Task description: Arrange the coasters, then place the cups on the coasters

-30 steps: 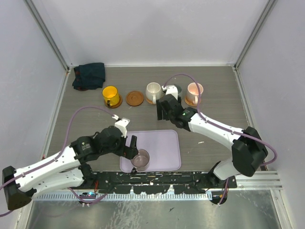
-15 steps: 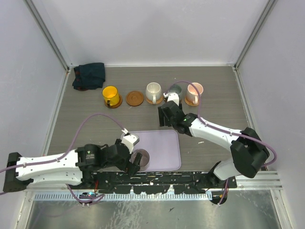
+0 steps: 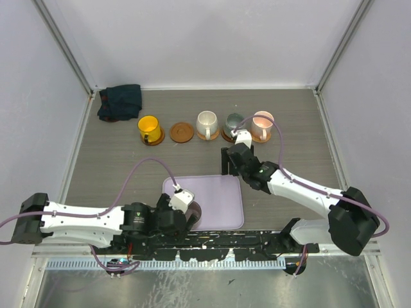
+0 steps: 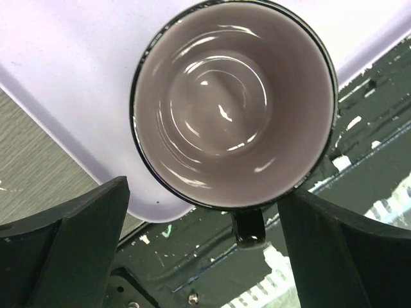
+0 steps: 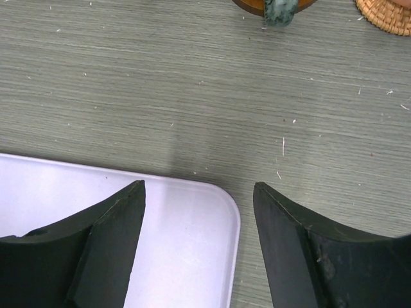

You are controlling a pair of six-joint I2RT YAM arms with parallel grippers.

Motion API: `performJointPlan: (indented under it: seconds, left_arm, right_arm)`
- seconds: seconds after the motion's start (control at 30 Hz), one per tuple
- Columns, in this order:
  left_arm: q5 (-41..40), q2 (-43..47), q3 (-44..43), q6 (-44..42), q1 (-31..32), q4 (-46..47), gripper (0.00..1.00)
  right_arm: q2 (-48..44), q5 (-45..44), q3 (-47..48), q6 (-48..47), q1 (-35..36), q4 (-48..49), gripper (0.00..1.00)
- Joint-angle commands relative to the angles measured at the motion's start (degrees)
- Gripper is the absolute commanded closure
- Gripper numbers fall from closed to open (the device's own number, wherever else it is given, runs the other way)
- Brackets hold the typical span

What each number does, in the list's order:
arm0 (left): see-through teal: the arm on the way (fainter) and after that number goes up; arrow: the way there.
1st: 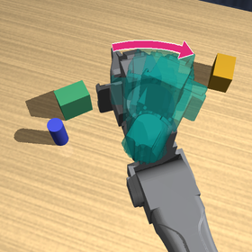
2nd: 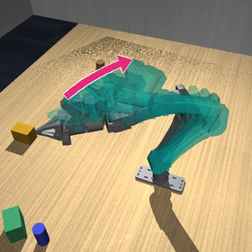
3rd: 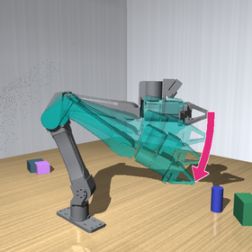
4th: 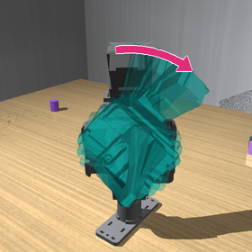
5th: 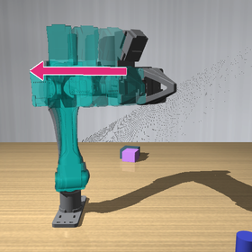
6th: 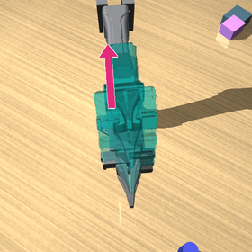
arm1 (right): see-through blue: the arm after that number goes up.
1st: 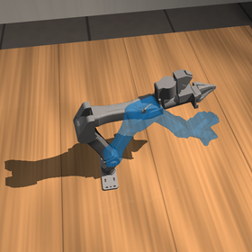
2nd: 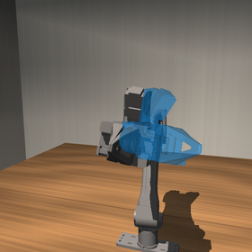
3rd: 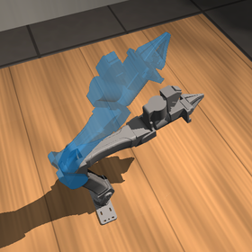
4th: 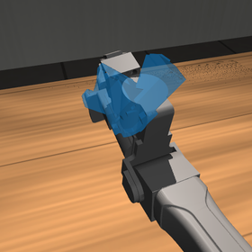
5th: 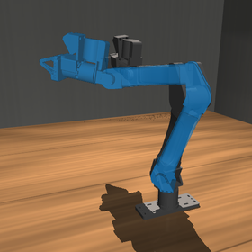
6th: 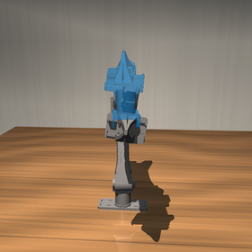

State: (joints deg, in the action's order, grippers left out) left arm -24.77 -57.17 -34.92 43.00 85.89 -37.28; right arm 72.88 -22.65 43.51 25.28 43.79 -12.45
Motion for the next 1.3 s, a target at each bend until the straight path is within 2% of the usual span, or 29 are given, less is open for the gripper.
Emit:
performJointPlan:
  seconds: [0.0,0.1,0.2,0.33,0.7,0.87,1.0,1.1,1.27]
  left_arm:
    - [-4.8,0.4,1.1,1.3,0.4,5.4,0.01]
    - [-5.1,0.2,2.1,1.5,0.3,6.4,0.02]
    - [-4.9,0.0,2.2,1.8,0.3,6.7,0.11]
    - [-3.8,0.1,2.8,2.8,0.3,6.7,0.12]
    - [-2.3,-1.2,3.9,3.7,0.4,7.7,0.37]
    - [-2.2,-2.4,3.6,3.0,0.3,8.8,0.43]
    - [-2.2,-3.4,3.5,2.2,0.3,9.1,0.51]
    - [-2.6,-4.2,3.3,1.5,0.3,9.3,0.64]
    - [-2.3,-5.8,2.6,0.4,0.3,9.2,0.76]
  right_arm:
    - [-2.9,-0.2,-0.7,1.5,0.1,1.7,0.28]
    - [-3.3,-0.2,-1.5,2.1,0.1,1.7,0.28]
    - [-2.9,0.4,-1.6,2.6,0.0,1.7,0.28]
    - [-2.4,1.1,-1.7,3.2,0.0,1.7,0.28]
    - [-1.6,1.9,-1.8,3.8,0.1,2.0,0.29]
    - [-1.2,2.5,-1.9,3.9,0.1,2.0,0.29]
    - [-1.1,3.2,-2.2,3.9,0.1,2.4,0.29]
    - [-1.0,3.5,-2.4,3.9,0.1,2.5,0.3]
    - [-1.0,3.8,-2.4,4.1,0.1,2.5,0.3]
